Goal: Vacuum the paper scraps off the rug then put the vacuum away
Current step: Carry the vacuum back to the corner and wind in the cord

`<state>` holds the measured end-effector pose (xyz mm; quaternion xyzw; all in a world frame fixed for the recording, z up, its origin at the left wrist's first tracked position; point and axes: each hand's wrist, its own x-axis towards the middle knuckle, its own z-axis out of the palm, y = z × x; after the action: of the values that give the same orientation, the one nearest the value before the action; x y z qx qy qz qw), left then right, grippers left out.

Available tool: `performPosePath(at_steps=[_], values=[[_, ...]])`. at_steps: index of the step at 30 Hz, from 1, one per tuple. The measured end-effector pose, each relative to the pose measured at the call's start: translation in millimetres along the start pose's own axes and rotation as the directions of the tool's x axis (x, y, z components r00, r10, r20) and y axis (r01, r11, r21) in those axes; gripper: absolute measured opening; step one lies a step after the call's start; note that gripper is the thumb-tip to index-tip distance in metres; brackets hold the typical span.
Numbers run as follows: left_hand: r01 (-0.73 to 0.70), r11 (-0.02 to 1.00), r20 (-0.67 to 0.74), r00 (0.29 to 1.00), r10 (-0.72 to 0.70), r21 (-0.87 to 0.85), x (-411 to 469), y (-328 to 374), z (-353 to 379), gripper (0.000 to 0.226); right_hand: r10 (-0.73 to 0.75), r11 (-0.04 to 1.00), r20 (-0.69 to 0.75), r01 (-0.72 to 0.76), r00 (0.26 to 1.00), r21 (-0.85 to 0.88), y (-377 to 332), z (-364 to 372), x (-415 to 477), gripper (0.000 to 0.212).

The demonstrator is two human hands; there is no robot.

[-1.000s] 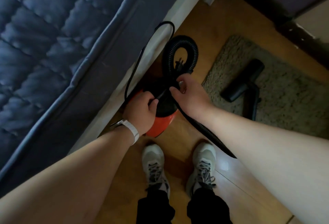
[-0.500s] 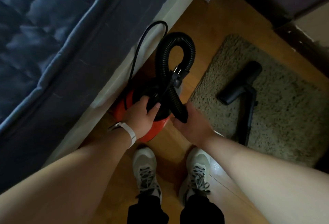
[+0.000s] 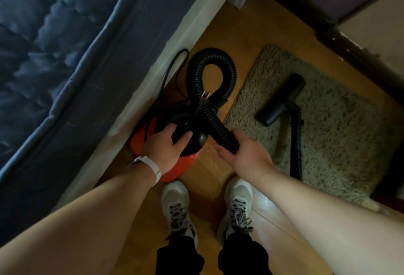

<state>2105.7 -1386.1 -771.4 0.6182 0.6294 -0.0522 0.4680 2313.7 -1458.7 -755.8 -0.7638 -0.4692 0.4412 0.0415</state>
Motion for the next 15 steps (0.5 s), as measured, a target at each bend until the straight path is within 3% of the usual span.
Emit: performPosePath(at_steps=[4, 8, 11, 15], values=[[-0.023, 0.995, -0.045, 0.999, 0.027, 0.092, -18, 16, -20, 0.033, -0.009, 1.0, -0.053, 0.009, 0.999, 0.003, -7, -28, -22, 0.034], [-0.024, 0.987, -0.058, 0.998, 0.033, 0.157, -46, 42, -47, 0.045, -0.062, 0.997, -0.113, 0.058, 0.992, -0.042, -29, -60, -51, 0.037], [0.014, 0.975, -0.093, 0.996, 0.007, 0.223, -72, 72, -70, 0.04, -0.067, 0.996, -0.157, 0.056, 0.985, -0.07, -51, -90, -75, 0.038], [0.037, 0.985, -0.128, 0.992, -0.015, 0.171, -113, 114, -102, 0.04, -0.112, 0.991, -0.186, 0.095, 0.976, -0.096, -84, -137, -109, 0.038]])
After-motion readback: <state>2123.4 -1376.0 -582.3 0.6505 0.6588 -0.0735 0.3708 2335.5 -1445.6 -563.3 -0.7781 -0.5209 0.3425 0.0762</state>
